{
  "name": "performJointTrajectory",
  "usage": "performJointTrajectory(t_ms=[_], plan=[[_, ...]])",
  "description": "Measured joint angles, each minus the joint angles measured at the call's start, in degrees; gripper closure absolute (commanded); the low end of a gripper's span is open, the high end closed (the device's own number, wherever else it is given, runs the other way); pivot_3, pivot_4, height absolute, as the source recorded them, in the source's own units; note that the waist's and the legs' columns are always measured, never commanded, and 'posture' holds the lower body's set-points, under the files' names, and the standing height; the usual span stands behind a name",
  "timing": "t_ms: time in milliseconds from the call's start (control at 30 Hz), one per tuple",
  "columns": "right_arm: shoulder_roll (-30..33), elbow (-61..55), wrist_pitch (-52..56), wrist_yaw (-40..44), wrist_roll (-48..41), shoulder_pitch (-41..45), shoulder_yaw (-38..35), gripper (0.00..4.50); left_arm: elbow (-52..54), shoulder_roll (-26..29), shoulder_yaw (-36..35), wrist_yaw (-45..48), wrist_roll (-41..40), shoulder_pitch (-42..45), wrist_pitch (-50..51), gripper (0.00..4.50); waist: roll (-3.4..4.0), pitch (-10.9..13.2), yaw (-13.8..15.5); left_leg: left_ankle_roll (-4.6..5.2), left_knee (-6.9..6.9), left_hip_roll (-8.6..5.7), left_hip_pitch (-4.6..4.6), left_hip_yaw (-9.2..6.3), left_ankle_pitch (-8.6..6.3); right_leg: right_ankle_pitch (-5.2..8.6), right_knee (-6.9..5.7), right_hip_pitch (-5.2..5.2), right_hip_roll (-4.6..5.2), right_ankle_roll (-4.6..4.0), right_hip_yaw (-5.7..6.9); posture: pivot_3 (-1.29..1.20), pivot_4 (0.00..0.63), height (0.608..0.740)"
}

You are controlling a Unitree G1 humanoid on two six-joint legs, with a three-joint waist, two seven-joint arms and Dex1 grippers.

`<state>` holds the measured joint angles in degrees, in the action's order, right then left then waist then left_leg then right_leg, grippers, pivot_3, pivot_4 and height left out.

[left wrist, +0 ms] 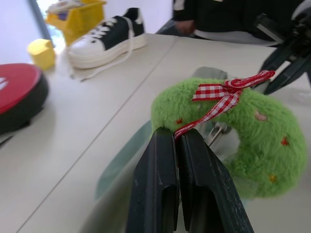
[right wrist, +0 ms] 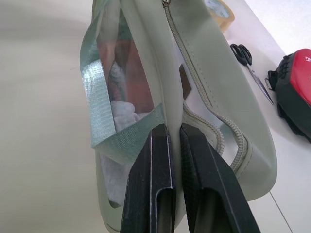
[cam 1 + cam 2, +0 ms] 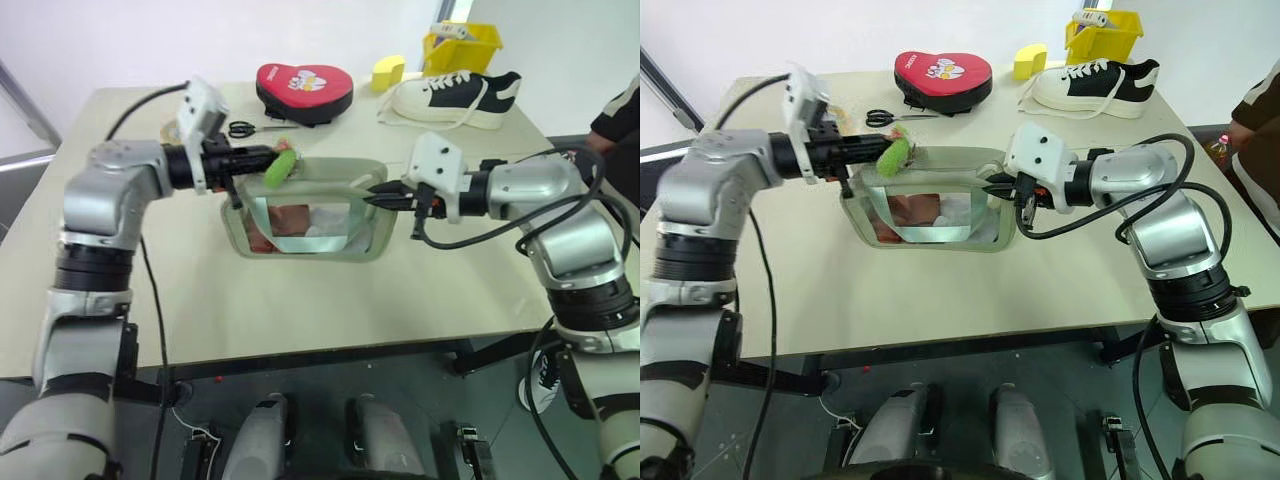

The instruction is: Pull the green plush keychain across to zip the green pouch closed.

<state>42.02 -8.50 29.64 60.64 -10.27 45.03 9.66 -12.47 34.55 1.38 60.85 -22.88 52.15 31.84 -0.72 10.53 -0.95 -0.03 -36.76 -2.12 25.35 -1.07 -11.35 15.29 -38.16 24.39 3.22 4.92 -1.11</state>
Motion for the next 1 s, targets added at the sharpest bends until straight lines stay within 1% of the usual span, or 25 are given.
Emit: performJointTrajectory(t_ms=[33,67,133,167,200,433,500,600,667,767,933,1000], plan=[[-0.05,0.02,0.0,-0.02,0.0,0.0,0.03,4.5,-0.31,-0.42,0.0,-0.39,0.25,0.0,-0.3,3.46,0.0,0.0,-0.02,0.0,-0.03,0.02,0.0,0.0,0.0,0.0,-0.03,0.0,-0.01,0.0,0.0,0.0,0.15,0.74],[-0.1,0.02,0.0,-0.03,0.0,-0.03,0.06,4.5,-0.67,-0.4,-0.02,-0.67,0.44,0.02,-0.55,3.0,0.0,0.0,-0.1,0.0,-0.04,0.02,0.0,0.0,0.0,0.0,-0.04,0.0,-0.02,0.0,0.0,0.0,0.15,0.74],[-0.11,0.02,0.0,-0.09,0.0,-0.13,0.06,4.5,-0.94,0.18,-0.05,-0.77,0.83,0.05,-0.89,2.04,0.0,0.0,-0.1,0.0,-0.05,0.02,0.0,0.0,0.0,0.0,-0.05,0.0,-0.02,0.0,0.0,0.0,0.15,0.74],[-0.11,0.02,0.0,-0.12,0.0,-0.14,0.06,4.5,-1.19,0.85,-0.05,-0.75,1.1,0.25,-0.9,1.41,0.0,0.0,-0.09,0.0,-0.06,0.02,0.0,0.0,0.0,0.0,-0.05,0.0,-0.02,0.0,0.0,0.0,0.15,0.74],[-0.11,0.02,-0.01,-0.18,0.0,-0.19,0.05,4.5,-1.54,1.67,-0.09,-0.57,1.18,0.56,-0.9,0.98,0.0,0.0,-0.09,0.0,-0.07,0.02,0.0,0.0,0.0,0.0,-0.05,0.0,-0.02,0.0,0.0,0.0,0.15,0.74],[-0.11,0.03,-0.04,-0.54,-0.01,-0.3,0.05,4.5,-2.27,8.67,-0.85,4.38,0.96,2.49,-0.71,0.98,-0.01,0.01,-0.05,0.02,-0.1,0.02,0.0,0.0,-0.01,0.0,-0.04,-0.02,-0.01,-0.01,0.0,0.0,0.15,0.74],[-0.22,0.2,-0.11,-0.54,-0.02,-0.31,0.05,4.5,-1.89,11.57,-1.14,6.06,0.93,2.48,-0.65,0.98,-0.01,0.01,-0.13,0.02,-0.1,0.03,0.0,0.0,-0.02,0.01,-0.03,-0.02,-0.01,-0.02,-0.01,0.0,0.15,0.74],[-0.32,0.58,-0.27,-0.54,-0.02,-0.29,0.05,4.5,2.5,15.16,-2.0,8.43,0.09,-1.08,0.86,0.98,0.0,0.01,-0.16,0.05,-0.08,0.04,0.0,0.0,-0.04,0.02,0.0,-0.02,0.01,-0.03,-0.03,0.0,0.15,0.74],[-0.41,1.1,-0.32,-0.54,0.01,-0.17,0.05,4.5,6.5,16.09,-2.21,9.37,-0.82,-4.93,2.41,0.98,0.0,0.01,-0.04,0.04,-0.08,0.04,0.0,-0.01,-0.04,0.03,0.02,-0.04,0.03,-0.07,-0.03,0.0,0.15,0.74],[-0.47,1.61,-0.61,-0.46,0.02,-0.04,0.1,4.5,11.34,16.07,-1.72,9.58,-1.55,-10.02,3.9,0.98,-0.01,0.01,-0.02,0.04,-0.12,0.04,0.01,-0.01,-0.04,0.1,0.05,-0.06,0.06,-0.26,-0.05,0.0,0.15,0.74],[-0.47,2.3,-1.33,0.02,0.05,0.0,0.14,4.5,13.7,15.37,-1.07,7.29,-0.78,-12.09,3.55,0.98,0.0,0.01,0.03,0.05,-0.17,0.04,0.0,-0.01,-0.03,0.09,0.05,-0.08,0.07,-0.31,-0.05,0.0,0.15,0.74],[-0.47,2.6,-1.35,0.11,0.08,0.19,0.16,4.5,13.45,13.94,-0.86,5.64,0.14,-12.47,2.48,1.51,-0.01,0.01,0.07,0.05,-0.17,0.05,0.0,-0.01,-0.03,0.08,0.06,-0.08,0.07,-0.31,-0.05,0.0,0.15,0.74]])
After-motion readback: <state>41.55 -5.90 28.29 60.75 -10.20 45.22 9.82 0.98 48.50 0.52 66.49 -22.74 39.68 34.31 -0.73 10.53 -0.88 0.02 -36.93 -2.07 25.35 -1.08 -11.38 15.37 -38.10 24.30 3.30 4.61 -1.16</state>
